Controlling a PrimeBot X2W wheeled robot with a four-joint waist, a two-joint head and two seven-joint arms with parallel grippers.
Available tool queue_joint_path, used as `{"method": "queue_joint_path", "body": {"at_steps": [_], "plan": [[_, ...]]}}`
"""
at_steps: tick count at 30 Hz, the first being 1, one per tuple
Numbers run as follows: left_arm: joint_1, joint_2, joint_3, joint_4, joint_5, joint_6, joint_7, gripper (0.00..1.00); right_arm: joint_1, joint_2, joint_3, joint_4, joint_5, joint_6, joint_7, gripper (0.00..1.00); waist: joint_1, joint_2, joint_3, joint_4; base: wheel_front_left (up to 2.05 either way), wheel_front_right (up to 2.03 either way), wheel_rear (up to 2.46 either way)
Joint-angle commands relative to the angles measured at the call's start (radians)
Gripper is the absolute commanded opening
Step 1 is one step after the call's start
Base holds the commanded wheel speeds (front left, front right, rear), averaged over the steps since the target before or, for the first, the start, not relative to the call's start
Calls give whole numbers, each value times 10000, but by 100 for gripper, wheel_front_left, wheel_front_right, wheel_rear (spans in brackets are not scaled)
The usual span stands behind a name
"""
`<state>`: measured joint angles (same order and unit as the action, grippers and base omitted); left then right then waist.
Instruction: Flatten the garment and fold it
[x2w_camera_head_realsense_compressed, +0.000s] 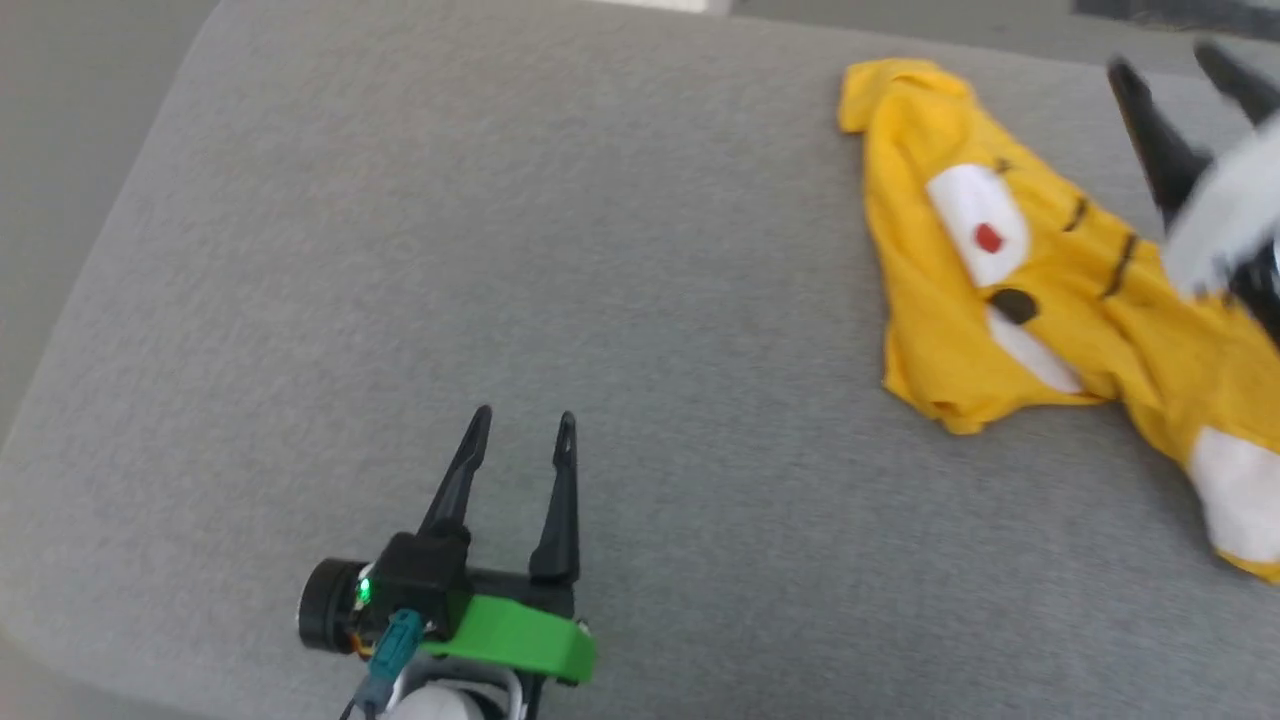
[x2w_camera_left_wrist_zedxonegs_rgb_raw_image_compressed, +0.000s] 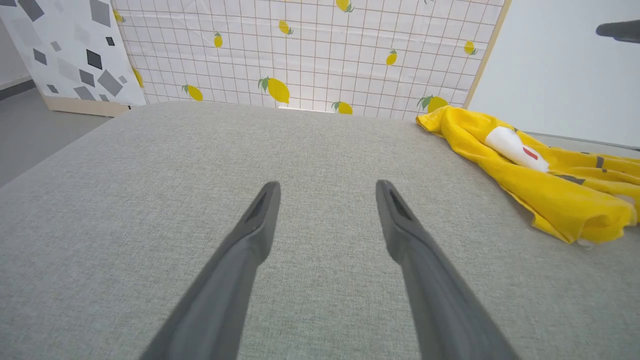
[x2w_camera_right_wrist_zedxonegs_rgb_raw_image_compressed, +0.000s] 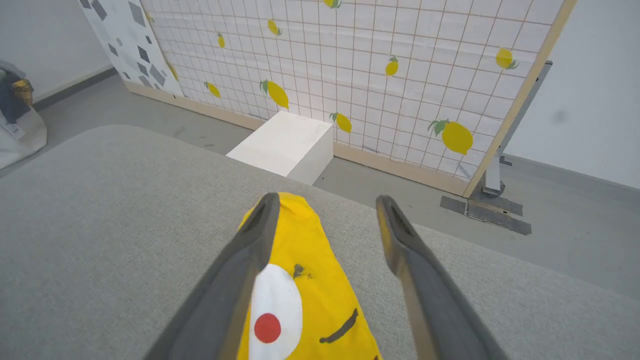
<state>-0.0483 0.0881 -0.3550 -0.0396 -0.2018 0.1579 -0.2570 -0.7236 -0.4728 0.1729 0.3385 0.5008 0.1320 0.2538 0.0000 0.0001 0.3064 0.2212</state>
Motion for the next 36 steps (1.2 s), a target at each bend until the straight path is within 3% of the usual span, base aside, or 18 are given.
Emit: {"method": "queue_joint_path", "body": {"at_steps": [1, 5, 11, 15, 22, 26, 29, 33, 36], "plan": [[204, 127, 81, 9, 106, -28, -47, 100, 893, 36, -393, -569, -65, -13, -170, 100, 0, -1, -679, -754, 0, 0, 0], [456, 294, 151, -39, 70, -1, -30, 100, 3356, 580, -1826, -2382, -479, -13, -483, 100, 0, -1, -939, -1139, 0, 0, 0], [755, 495, 184, -191, 30, 50, 102, 100, 7290, 2629, -3923, -4876, -1550, -13, -977, 100, 0, -1, -1273, -1589, 0, 0, 0], [1001, 641, 183, -263, 7, 71, 221, 100, 8836, 3835, -4454, -5554, -2084, -13, -1481, 100, 0, -1, -1541, -1916, 0, 0, 0], [864, 970, -93, -423, 223, -137, 622, 100, 9582, 4213, -4776, -5534, -2422, -13, -2037, 100, 0, -1, -1806, -2352, 0, 0, 0], [-90, 1208, -667, -458, 656, -687, 1290, 100, 9410, 4221, -4883, -5540, -2262, -13, -2087, 100, 0, -1, -1619, -2419, 0, 0, 0], [-1242, 1243, -1362, -142, 1041, -1371, 2237, 100, 9245, 4222, -4993, -5608, -2261, -13, -2067, 100, 0, -1, -1369, -2419, 0, 0, 0], [-2874, 991, -2301, 697, 1378, -2307, 3410, 100, 9053, 4223, -5053, -5675, -2249, -13, -1999, 100, 0, -1, -1050, -2446, 0, 0, 0], [-3890, 723, -3024, 1583, 1380, -2681, 4057, 100, 8954, 4224, -4998, -5670, -2177, -13, -1913, 100, 0, -1, -862, -2502, 0, 0, 0]]}}
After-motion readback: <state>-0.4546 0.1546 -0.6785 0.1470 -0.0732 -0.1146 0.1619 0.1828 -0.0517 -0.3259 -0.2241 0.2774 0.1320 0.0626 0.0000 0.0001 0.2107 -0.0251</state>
